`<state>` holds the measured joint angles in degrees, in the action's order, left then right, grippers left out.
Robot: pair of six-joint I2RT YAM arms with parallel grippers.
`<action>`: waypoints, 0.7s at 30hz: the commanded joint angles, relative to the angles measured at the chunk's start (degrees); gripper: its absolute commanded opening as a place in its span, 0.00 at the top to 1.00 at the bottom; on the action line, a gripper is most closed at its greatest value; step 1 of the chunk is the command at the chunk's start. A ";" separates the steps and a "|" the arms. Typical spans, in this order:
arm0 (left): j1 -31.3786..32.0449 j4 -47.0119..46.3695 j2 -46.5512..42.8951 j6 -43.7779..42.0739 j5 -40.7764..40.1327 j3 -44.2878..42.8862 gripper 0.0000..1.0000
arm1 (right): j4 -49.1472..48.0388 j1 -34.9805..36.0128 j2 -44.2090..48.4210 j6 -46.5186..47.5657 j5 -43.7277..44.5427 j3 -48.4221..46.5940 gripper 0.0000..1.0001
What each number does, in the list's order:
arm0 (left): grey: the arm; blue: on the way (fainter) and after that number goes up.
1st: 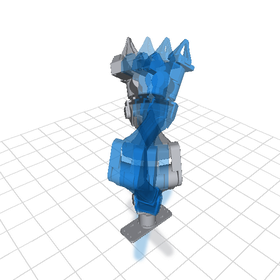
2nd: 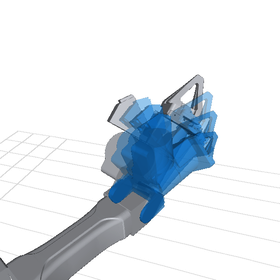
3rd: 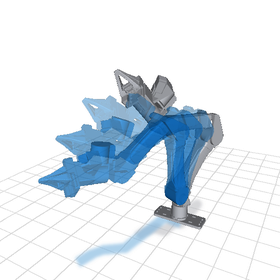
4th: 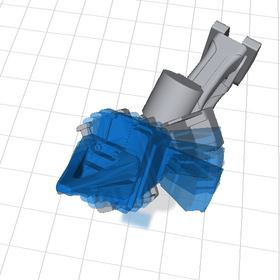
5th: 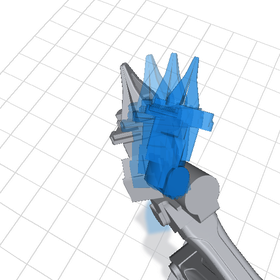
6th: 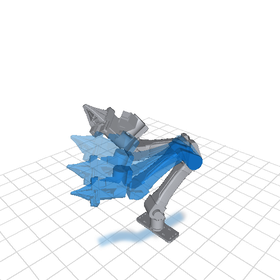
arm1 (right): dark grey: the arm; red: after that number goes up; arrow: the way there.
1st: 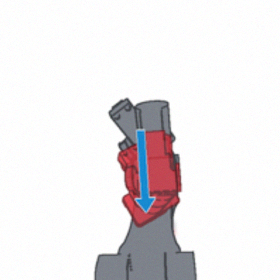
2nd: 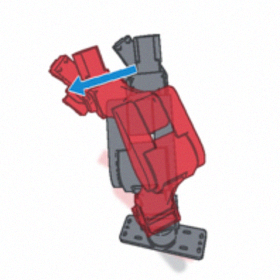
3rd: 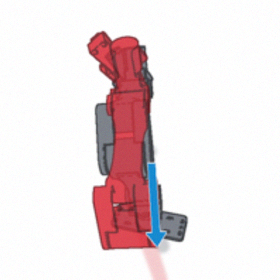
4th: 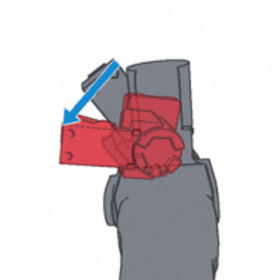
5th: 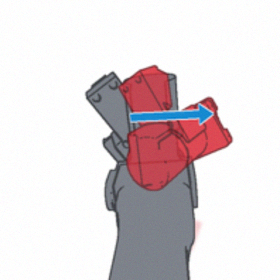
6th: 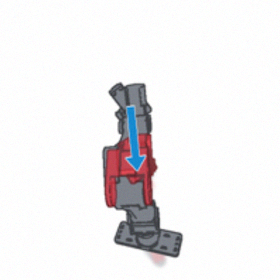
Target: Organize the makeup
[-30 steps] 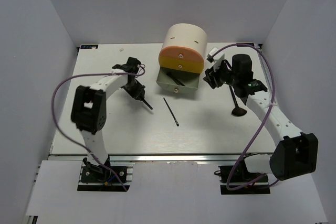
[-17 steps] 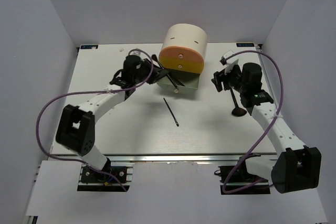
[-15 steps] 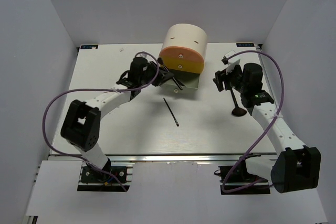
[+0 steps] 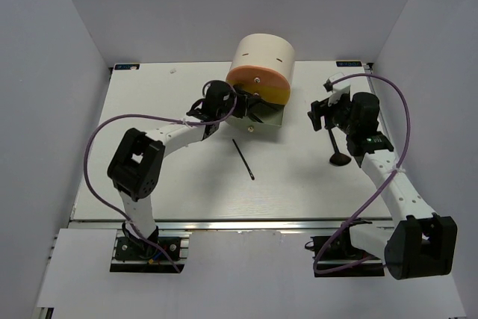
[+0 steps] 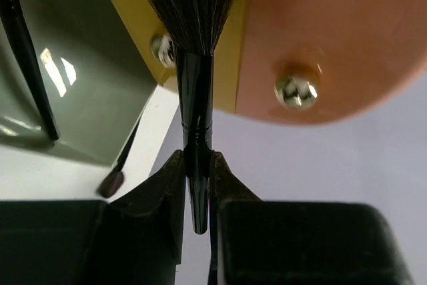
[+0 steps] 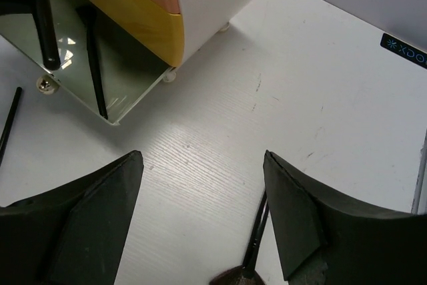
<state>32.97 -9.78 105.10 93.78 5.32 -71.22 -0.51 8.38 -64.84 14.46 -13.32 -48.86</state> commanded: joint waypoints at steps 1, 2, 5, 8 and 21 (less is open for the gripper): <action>-0.01 0.73 3.09 7.02 -0.76 -2.08 0.89 | -1.16 -0.91 1.12 -0.22 1.28 0.78 0.22; -0.01 -0.40 3.62 7.73 -0.32 -1.64 0.86 | -0.90 -1.00 1.12 -0.13 1.28 0.87 0.21; -0.01 -2.17 4.32 8.79 0.39 -1.11 0.72 | -0.37 -1.88 1.21 0.13 1.28 1.14 0.19; -0.01 -0.16 3.71 7.04 -0.22 -2.34 0.58 | 0.07 -2.58 1.21 0.48 0.93 1.49 0.16; 0.07 0.63 -1.20 -1.29 2.85 -2.78 0.46 | 7.62 -4.25 -7.21 4.00 6.11 1.84 0.13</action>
<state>32.88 -9.39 110.76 97.34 7.05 -72.16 3.75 4.86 -68.84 17.34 -9.85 -46.48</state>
